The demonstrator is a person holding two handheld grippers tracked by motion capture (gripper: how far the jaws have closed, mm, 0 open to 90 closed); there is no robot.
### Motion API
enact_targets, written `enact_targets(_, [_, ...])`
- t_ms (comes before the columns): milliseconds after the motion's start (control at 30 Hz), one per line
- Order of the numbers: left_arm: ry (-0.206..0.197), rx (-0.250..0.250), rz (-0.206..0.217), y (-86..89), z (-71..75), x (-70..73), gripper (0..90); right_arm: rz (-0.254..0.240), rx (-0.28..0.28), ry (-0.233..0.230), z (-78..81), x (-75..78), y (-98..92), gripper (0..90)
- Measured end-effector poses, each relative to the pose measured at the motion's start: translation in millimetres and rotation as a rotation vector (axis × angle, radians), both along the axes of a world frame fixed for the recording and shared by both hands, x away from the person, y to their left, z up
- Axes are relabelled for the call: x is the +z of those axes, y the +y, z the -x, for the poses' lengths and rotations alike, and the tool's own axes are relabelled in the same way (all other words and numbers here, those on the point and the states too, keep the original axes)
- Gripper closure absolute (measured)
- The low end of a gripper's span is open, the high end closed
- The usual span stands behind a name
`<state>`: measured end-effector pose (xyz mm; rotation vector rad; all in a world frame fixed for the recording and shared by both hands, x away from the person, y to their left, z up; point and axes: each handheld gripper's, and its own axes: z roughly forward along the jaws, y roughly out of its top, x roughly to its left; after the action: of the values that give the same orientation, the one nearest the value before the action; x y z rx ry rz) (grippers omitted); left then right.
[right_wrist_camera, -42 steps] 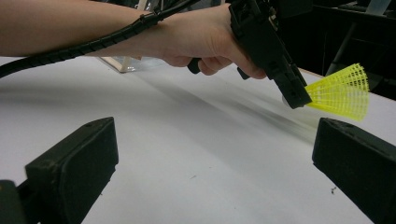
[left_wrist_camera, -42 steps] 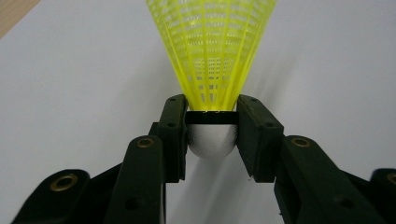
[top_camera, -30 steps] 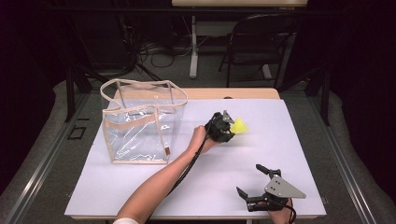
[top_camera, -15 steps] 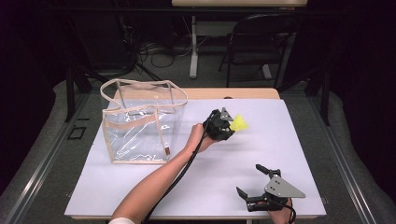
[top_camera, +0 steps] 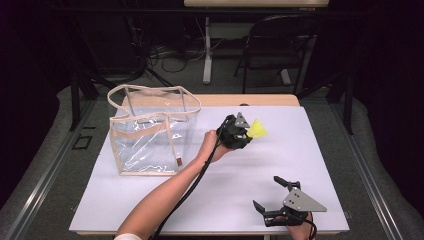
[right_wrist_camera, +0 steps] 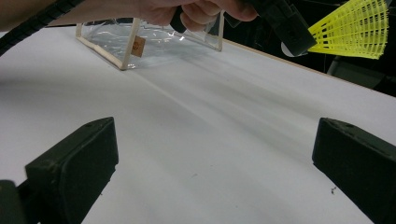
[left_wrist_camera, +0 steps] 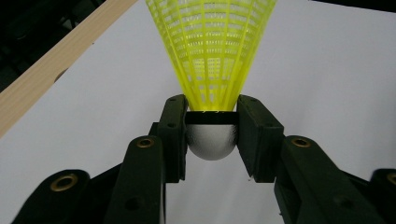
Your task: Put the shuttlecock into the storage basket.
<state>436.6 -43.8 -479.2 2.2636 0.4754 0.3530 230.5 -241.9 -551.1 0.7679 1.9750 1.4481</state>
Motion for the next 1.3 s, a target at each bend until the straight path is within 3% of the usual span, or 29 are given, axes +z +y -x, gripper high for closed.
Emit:
enact_targets(733, [-0.039, 0.0, 0.008, 6.0, 5.1, 19.3, 64.9, 0.001, -0.001, -0.001, 0.1, 0.1, -0.2, 0.0])
enact_targets(1300, [-0.066, 0.031, 0.011, 21.9, 3.8, 34.0, 64.9, 0.004, -0.003, -0.002, 0.3, 0.4, -0.3, 0.0])
